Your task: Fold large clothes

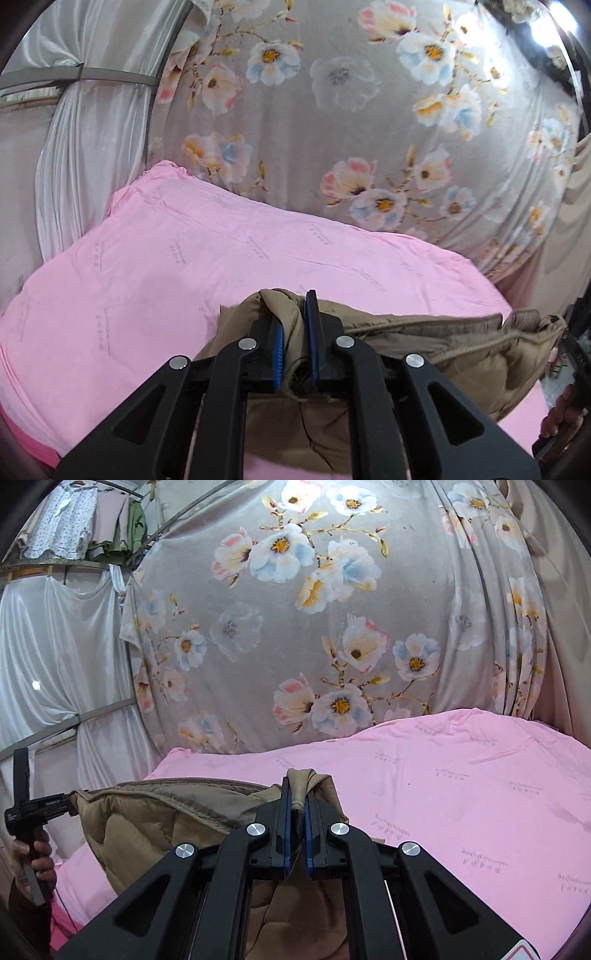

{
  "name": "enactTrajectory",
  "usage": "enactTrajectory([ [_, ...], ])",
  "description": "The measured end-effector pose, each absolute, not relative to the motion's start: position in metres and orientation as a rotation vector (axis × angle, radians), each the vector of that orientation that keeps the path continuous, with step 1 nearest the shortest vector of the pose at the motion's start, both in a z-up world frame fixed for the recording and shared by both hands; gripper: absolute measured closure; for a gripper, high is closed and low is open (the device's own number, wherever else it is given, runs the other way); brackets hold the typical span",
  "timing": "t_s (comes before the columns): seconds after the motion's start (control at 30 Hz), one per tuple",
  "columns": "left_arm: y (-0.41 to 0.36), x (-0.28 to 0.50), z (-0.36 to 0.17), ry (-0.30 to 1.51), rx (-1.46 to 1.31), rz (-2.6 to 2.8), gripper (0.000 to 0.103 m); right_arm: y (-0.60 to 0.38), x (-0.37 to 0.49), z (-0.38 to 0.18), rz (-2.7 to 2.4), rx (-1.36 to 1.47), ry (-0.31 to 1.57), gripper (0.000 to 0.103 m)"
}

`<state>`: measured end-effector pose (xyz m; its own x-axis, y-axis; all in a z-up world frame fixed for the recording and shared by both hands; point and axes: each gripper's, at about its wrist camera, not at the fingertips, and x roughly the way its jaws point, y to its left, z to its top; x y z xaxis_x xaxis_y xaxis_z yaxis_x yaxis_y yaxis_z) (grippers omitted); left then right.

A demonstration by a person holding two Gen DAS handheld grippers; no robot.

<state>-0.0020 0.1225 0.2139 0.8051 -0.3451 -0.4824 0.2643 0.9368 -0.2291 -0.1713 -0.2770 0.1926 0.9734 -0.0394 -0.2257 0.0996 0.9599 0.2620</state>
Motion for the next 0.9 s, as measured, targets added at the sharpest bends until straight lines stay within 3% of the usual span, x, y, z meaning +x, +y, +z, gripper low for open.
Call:
enactTrajectory([
  [0.47, 0.05, 0.179, 0.094, 0.757, 0.024, -0.131, 0.092, -0.313, 0.018, 0.111, -0.259, 0.383, 0.398, 0.098],
  [0.9, 0.029, 0.223, 0.023, 0.866, 0.059, -0.096, 0.09, -0.329, 0.085, 0.028, -0.315, 0.433, 0.611, 0.098],
])
